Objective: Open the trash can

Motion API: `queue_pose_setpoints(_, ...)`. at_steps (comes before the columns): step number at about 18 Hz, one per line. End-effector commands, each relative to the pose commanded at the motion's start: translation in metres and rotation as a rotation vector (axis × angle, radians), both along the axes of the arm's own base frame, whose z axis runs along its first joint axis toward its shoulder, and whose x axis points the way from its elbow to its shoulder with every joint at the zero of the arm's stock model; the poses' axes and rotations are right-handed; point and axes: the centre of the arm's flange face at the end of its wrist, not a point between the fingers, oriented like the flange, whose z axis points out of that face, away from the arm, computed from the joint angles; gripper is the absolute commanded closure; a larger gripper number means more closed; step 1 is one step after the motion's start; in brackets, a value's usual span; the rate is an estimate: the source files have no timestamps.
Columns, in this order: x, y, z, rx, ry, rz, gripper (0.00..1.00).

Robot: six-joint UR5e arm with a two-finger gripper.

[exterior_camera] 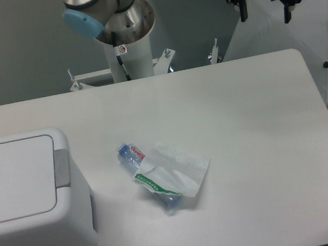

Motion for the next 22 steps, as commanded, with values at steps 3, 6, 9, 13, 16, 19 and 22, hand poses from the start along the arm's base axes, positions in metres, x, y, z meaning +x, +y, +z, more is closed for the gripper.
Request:
queue_pose_setpoints(3, 0.001, 0.001, -0.002, 0.000, -0.005, -0.002, 0.00)
queue_pose_setpoints(6, 0.003, 0.005, -0.002, 0.018, -0.013, 0.004, 0.00)
queue_pose_setpoints(9, 0.005, 0.011, -0.002, 0.067, -0.040, 0.062, 0.00)
queue_pose_setpoints(13, 0.015, 0.023, -0.003, 0.131, -0.081, 0.104, 0.00)
queue_pose_setpoints(16, 0.028, 0.031, 0.003, 0.204, -0.118, 0.177, 0.00)
queue_pose_setpoints(19, 0.040, 0.054, 0.015, 0.313, -0.196, 0.350, 0.00)
queue_pose_setpoints(22, 0.057, 0.083, 0.019, 0.364, -0.224, 0.380, 0.00)
